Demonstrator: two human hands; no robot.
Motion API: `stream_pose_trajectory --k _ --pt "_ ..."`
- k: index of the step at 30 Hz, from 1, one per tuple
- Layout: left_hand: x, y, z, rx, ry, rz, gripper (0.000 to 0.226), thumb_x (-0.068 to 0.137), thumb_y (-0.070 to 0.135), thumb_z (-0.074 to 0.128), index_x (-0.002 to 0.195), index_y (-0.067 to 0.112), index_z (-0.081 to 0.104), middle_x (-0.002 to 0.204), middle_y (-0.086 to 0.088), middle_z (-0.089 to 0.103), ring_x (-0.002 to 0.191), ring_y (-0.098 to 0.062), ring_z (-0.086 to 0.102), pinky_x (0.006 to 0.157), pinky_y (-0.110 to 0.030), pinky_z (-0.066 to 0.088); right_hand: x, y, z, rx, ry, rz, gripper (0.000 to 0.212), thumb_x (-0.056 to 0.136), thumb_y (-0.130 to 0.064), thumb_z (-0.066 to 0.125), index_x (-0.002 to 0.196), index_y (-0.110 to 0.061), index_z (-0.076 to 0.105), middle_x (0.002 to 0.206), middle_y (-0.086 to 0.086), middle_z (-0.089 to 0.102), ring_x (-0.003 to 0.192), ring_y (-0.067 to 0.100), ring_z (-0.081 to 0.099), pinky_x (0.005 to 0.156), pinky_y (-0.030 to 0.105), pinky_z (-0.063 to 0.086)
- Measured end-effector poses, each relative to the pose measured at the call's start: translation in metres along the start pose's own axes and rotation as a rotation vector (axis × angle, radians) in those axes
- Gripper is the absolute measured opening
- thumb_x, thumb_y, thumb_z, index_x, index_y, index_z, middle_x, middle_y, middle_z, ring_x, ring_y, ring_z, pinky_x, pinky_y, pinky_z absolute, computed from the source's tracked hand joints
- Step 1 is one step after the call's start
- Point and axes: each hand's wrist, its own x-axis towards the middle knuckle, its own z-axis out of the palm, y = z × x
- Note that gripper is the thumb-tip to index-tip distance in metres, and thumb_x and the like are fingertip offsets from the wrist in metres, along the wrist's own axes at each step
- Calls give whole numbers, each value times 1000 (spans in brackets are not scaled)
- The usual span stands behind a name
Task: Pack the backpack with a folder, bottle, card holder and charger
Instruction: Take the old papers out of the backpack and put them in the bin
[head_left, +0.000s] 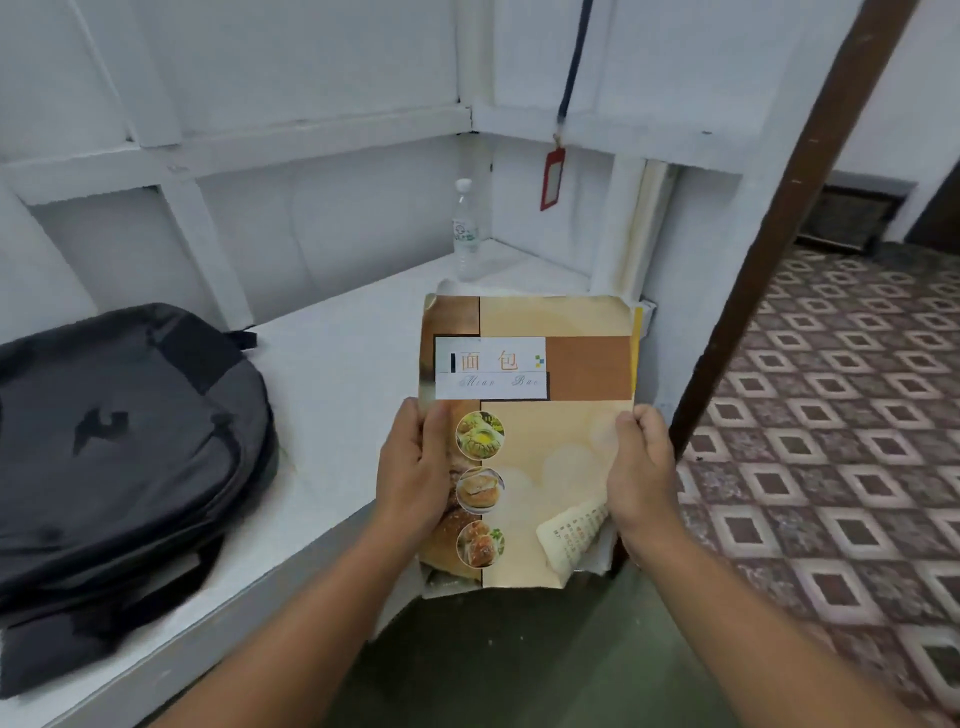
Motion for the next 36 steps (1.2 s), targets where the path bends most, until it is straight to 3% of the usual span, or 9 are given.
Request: stream_pose_trajectory --k 3,8,13,18,22,24,27,31,36 --pt "10 -11 86 -1 -156 -11 32 106 53 36 92 29 53 88 16 66 79 3 62 68 -27 50 41 41 -49 -21 142 61 25 102 -31 37 79 -27 46 75 -9 55 66 9 52 60 31 45" --pt "21 -52 191 -17 -335 -140 33 101 62 31 93 38 53 93 20 64 84 6 62 72 -27 47 88 109 -98 -93 332 186 24 100 -26 35 78 -23 44 65 -12 49 48 -4 40 44 14 34" --pt "50 -124 268 28 -442 -284 25 103 39 33 94 28 54 92 6 64 88 -9 62 77 -34 49 127 198 -108 -184 385 337 28 102 -14 35 75 -23 37 69 -2 37 54 4 35 55 31 23" --pt "89 -218 330 154 -485 -335 26 104 45 30 95 38 53 93 15 64 83 5 61 65 -17 44 173 305 -99 -263 344 428 22 105 -15 33 83 -16 39 71 1 41 64 16 38 59 32 29" --pt "115 -311 368 134 -477 -467 29 105 45 34 119 33 56 117 -1 68 103 -22 68 91 -47 57 207 393 -77 -293 302 415 22 105 -20 35 87 -14 46 77 2 50 64 14 45 58 32 35" --pt "128 -356 384 108 -491 -490 31 104 47 38 125 35 57 121 -3 69 102 -24 71 88 -52 60 222 437 -68 -305 300 387 24 105 -21 36 84 -16 47 79 1 52 67 12 48 59 32 37" --pt "146 -416 399 94 -462 -458 32 105 42 45 130 29 59 122 -6 70 98 -21 72 77 -38 60 235 491 -52 -297 265 348 24 107 -22 38 88 -20 53 80 3 56 72 14 53 63 33 41" --pt "160 -472 413 105 -413 -393 20 107 28 47 117 23 63 99 8 70 65 8 69 49 -13 51 238 546 -39 -264 246 287 21 106 -17 43 96 -11 60 90 14 64 80 16 57 70 31 45" --pt "185 -512 434 88 -443 -337 19 107 27 48 104 22 66 91 6 70 61 7 66 51 -15 50 243 599 -33 -313 281 229 21 105 -19 47 95 -22 65 86 -10 66 78 -2 61 65 11 46"
